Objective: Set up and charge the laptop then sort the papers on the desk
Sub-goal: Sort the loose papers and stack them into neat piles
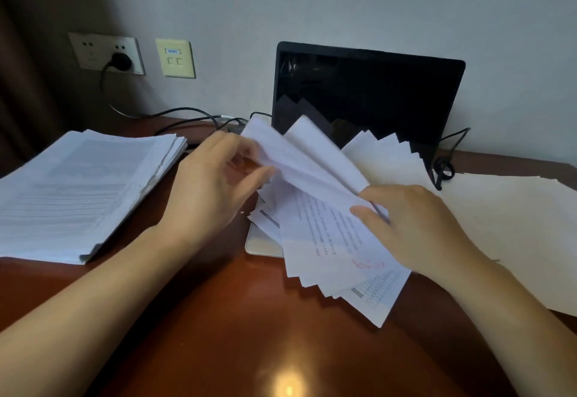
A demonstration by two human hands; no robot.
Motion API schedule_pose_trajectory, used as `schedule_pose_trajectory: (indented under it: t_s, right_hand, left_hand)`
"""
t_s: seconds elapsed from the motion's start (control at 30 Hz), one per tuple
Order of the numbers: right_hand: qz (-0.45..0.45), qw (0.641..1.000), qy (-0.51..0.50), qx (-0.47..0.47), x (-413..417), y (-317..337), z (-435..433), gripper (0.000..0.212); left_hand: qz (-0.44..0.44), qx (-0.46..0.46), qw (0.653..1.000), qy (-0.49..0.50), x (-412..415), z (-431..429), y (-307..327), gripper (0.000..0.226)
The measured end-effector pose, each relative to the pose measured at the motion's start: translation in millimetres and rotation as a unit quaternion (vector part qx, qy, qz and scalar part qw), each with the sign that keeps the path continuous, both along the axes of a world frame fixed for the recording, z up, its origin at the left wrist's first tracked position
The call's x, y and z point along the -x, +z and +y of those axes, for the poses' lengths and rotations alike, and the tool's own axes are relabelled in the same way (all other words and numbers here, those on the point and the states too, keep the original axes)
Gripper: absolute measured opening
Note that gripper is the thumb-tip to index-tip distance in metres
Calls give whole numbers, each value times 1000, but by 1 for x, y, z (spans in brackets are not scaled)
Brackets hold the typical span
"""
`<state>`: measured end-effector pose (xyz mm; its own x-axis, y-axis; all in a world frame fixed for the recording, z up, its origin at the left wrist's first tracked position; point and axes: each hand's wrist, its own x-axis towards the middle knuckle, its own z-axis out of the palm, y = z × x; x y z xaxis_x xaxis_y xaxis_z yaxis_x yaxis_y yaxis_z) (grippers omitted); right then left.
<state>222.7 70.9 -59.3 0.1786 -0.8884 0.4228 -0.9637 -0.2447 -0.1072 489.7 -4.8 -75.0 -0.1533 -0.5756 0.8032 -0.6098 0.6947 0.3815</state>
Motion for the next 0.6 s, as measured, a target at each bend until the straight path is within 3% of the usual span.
schedule_pose_trajectory:
  t_s: [0.1, 0.17, 0.2, 0.27, 0.33, 0.4, 0.47, 0.53, 0.6]
  right_hand:
    - [-114, 991, 11, 66, 8, 4, -3, 30]
    - [-232, 971, 26, 59, 12, 9, -3, 43]
    - [-295, 953, 35, 52, 13, 11, -4, 45]
    - [-420, 904, 56, 53, 13, 17, -2, 25]
    - [-531, 841, 88, 47, 15, 26, 0, 14]
    - [-629, 765, 133, 20, 22, 30, 1, 19]
    - [-702, 693, 164, -6, 28, 32, -1, 26]
    - [-735, 658, 164, -16, 35, 31, -6, 28]
    - [-739, 660, 135, -12, 38, 27, -11, 27]
  left_hand:
    - [85, -95, 992, 3, 5, -3, 1, 52]
    - [73, -173, 982, -5, 12, -10, 4, 64]
    - [51, -221, 974, -17, 16, -14, 6, 68]
    - [25, -328, 942, -60, 27, -19, 13, 75]
    - [80, -415, 896, -135, 39, -22, 22, 85]
    - [145, -424, 866, -221, 50, -23, 30, 86]
    - [182, -385, 849, -314, 60, -25, 32, 73]
    - [224, -371, 833, -345, 67, -21, 34, 63]
    - [250, -371, 834, -323, 67, -22, 34, 61]
